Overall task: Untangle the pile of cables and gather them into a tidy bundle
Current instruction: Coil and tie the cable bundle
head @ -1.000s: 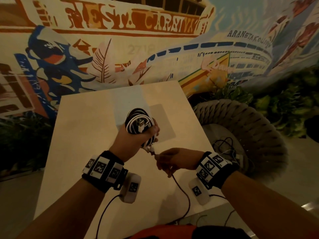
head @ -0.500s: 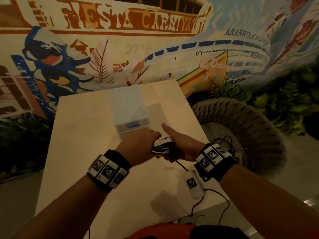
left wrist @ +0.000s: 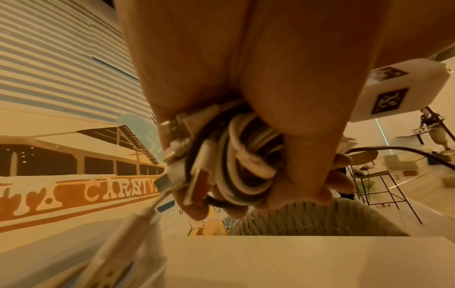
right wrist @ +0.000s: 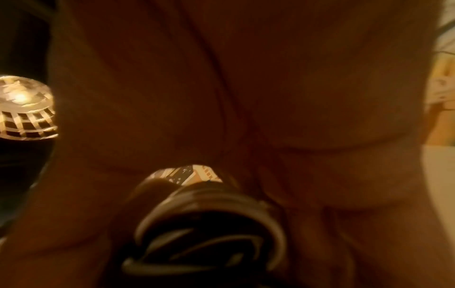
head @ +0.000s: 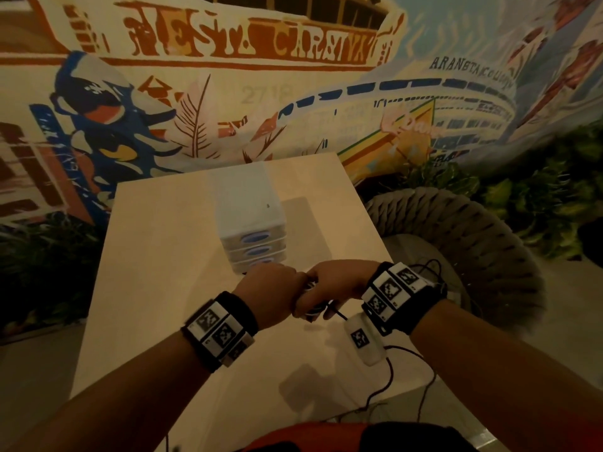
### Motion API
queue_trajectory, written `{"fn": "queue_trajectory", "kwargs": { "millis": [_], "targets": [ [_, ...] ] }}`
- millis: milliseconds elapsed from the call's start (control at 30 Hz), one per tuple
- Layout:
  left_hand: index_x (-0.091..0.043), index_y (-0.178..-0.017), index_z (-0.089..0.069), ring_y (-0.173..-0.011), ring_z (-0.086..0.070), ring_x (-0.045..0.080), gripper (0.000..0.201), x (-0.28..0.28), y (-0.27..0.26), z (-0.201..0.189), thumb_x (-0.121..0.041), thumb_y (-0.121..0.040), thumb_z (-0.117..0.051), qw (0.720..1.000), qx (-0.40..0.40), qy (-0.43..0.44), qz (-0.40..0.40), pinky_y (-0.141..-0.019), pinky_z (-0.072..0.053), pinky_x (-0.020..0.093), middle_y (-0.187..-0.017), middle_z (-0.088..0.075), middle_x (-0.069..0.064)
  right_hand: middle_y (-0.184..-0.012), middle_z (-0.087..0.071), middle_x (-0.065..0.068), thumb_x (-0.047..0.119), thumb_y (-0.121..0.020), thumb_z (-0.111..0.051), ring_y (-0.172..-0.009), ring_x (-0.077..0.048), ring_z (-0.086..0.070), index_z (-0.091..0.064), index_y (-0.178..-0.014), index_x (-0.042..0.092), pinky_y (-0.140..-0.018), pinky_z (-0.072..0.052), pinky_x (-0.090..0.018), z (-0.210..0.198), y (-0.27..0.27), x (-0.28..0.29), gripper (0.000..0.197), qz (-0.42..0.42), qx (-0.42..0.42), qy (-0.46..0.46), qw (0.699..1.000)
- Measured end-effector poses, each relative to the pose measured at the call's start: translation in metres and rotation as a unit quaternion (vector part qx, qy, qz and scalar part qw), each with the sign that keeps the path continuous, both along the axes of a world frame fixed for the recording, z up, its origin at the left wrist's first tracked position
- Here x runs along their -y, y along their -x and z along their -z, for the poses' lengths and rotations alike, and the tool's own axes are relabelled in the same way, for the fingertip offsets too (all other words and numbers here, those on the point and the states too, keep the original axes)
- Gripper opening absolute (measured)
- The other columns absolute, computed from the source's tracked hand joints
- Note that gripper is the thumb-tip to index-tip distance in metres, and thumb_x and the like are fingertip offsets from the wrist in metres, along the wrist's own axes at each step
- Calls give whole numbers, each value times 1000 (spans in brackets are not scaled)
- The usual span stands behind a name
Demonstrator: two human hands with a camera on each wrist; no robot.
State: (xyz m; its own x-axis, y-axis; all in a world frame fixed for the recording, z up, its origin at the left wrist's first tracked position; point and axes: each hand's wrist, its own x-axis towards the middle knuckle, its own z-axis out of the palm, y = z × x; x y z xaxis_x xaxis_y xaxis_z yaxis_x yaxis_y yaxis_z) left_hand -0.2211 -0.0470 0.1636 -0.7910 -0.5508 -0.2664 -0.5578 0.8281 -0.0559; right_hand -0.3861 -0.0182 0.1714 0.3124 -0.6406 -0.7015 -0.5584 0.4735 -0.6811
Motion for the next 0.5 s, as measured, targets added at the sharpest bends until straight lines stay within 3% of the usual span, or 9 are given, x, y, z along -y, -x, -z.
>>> {"fn": "queue_trajectory", "kwargs": {
  "millis": [100, 200, 333, 433, 500],
  "targets": [
    [-16, -92, -66, -84, -68, 25, 20, -3, 7, 1, -27, -99, -50, 999, 41, 0, -6, -76, -57, 37, -88, -67, 2, -78, -71, -3, 24, -76, -85, -75, -17, -69, -75, -102, 5, -74, -61, -34, 2, -15, 1, 34, -53, -83, 41, 994],
    [-18, -84, -64, -82, -68, 25, 18, -1, 7, 3, -24, -96, -53, 999, 45, -11, -16, -76, -58, 37, -80, -62, 1, -65, -66, 0, 23, -76, -81, -59, -15, -61, -76, -84, 5, -62, -57, -30, 7, -22, 1, 20, -47, -147, 61, 986],
    [-20, -103, -65, -83, -68, 23, 16, -1, 1, 11, -30, -95, -54, 999, -16, -33, -40, -71, -55, 34, -92, -70, 1, -61, -63, 2, 26, -77, -78, -54, -15, -56, -71, -73, 12, -56, -50, -25, 11, -22, 1, 16, -48, -170, 68, 982],
    [-19, -126, -53, -89, -69, 24, 38, -3, -3, 17, -37, -92, -59, 991, -100, -34, -84, -73, -58, 39, -100, -70, 1, -63, -63, -1, 28, -76, -77, -55, -17, -55, -73, -78, 9, -58, -50, -27, 11, -19, 0, 19, -50, -171, 66, 982],
    [-20, -130, -52, -95, -67, 24, 49, 2, -8, 17, -41, -88, -64, 987, -133, -30, -82, -77, -58, 40, -105, -69, 1, -64, -64, -1, 30, -76, -77, -55, -17, -55, -72, -82, 11, -57, -49, -26, 8, -14, 0, 21, -48, -168, 66, 982]
  ]
}}
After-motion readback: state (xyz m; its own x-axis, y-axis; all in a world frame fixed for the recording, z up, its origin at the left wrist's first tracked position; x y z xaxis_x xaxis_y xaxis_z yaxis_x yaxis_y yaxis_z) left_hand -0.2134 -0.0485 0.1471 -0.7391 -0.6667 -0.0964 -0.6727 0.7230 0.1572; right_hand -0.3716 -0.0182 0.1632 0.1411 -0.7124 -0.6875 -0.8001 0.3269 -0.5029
